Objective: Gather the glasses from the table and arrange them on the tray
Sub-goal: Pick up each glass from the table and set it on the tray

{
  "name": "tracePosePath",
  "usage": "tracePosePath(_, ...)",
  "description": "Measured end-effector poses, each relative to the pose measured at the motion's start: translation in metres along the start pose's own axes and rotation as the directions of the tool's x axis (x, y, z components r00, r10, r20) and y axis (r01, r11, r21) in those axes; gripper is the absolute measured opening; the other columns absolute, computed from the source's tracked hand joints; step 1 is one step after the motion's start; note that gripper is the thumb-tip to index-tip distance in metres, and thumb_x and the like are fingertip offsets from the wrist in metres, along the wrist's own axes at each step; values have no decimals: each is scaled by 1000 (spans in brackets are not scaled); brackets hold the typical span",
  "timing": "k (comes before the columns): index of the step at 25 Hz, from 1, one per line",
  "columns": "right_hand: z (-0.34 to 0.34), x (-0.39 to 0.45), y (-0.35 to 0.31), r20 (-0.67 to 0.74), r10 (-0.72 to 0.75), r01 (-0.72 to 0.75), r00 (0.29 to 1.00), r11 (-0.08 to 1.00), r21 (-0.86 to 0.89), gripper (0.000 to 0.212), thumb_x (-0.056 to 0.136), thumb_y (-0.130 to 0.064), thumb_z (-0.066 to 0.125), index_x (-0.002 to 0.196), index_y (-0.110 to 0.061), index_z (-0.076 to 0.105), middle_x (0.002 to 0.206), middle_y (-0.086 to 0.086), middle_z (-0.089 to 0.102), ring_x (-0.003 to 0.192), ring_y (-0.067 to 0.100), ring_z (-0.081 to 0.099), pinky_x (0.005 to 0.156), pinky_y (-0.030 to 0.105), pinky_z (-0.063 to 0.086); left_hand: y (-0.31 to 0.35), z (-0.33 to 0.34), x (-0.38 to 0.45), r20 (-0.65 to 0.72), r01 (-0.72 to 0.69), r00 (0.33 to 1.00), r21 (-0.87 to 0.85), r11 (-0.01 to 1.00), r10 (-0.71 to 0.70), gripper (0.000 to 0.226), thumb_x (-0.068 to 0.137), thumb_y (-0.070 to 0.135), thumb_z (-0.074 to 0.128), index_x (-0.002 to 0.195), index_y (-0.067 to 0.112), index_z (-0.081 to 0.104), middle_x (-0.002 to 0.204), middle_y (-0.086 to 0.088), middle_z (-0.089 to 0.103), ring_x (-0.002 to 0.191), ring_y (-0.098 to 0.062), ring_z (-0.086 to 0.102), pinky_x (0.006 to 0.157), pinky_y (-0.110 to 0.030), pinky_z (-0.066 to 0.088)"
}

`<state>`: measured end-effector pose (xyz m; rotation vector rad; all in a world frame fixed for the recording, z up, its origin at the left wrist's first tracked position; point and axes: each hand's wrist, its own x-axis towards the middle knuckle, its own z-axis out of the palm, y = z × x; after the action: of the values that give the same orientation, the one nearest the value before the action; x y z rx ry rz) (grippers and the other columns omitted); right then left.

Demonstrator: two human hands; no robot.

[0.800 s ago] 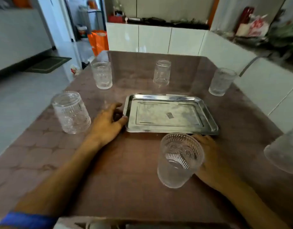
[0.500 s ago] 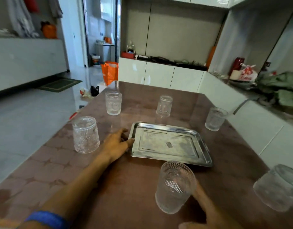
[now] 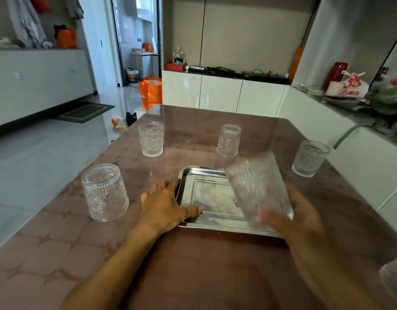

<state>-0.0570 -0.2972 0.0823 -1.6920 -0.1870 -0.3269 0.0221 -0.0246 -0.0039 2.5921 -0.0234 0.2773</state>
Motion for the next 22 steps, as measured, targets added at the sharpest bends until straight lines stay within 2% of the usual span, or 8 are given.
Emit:
tracePosePath(2, 35, 30, -16, -22, -15, 13, 1000, 995, -101, 59, 46, -60, 87, 100, -50, 65, 96, -22, 73, 81, 2, 71, 56, 14, 54, -1, 1, 0, 2, -1, 1000, -5, 1000, 1, 92, 48, 93, 52, 126, 44, 51, 100, 13, 48, 98, -14, 45, 83, -37, 24)
tracePosePath(5, 71, 83, -8, -16, -69, 62, 998, 959, -277, 57, 61, -44, 87, 108, -34, 57, 95, -14, 69, 81, 9, 68, 56, 15, 52, -2, 0, -1, -4, -4, 1000, -9, 1000, 4, 93, 50, 91, 54, 130, 44, 49, 100, 12, 46, 100, -15, 46, 83, -36, 23)
tracePosePath(7, 95, 95, 8, 27, -54, 60, 998, 859, -508, 62, 65, -43, 87, 112, -31, 49, 104, -10, 61, 85, 13, 61, 61, 22, 51, -1, 0, -2, -6, 0, 1000, -5, 1000, 0, 95, 50, 90, 55, 132, 44, 48, 100, 13, 43, 107, -19, 50, 83, -36, 22)
tracePosePath(9, 116, 99, 24, 114, -81, 136, 990, 755, -641, 56, 65, -46, 85, 108, -31, 51, 104, -6, 60, 87, 16, 60, 64, 25, 50, -1, 2, -2, 2, 1, 1000, 0, 1000, -1, 96, 50, 89, 57, 134, 44, 46, 101, 14, 41, 112, -20, 49, 83, -35, 21)
tracePosePath(12, 128, 109, 43, 147, -124, 190, 981, 742, -642, 51, 64, -48, 84, 103, -29, 56, 98, -9, 61, 85, 17, 61, 64, 26, 51, -3, 2, 2, 15, 8, 1000, 23, 1000, -8, 95, 50, 88, 58, 133, 44, 46, 103, 13, 42, 110, -19, 49, 83, -36, 23)
tracePosePath(17, 132, 111, 62, 185, -172, 250, 968, 753, -608, 58, 67, -45, 85, 109, -35, 47, 109, -11, 56, 90, 12, 56, 69, 27, 51, -5, 6, 4, 5, -15, 1000, 10, 1000, 15, 97, 49, 89, 52, 134, 44, 44, 101, 13, 42, 101, -16, 46, 82, -37, 24)
tracePosePath(20, 132, 108, 65, 203, -135, 232, 970, 769, -595, 71, 69, -42, 85, 125, -33, 43, 129, -2, 54, 109, 20, 57, 81, 32, 51, -2, 0, -4, 15, -9, 1000, 19, 1000, 9, 90, 55, 86, 56, 133, 39, 48, 104, 10, 46, 104, -16, 47, 84, -36, 26)
tracePosePath(22, 129, 93, 63, 163, -128, 200, 978, 791, -578, 88, 70, -40, 86, 141, -27, 35, 143, 2, 46, 122, 18, 50, 92, 32, 47, 7, -9, -11, -34, -8, 999, -15, 1000, 7, 80, 68, 78, 60, 132, 30, 54, 113, 4, 54, 112, -20, 51, 91, -36, 37)
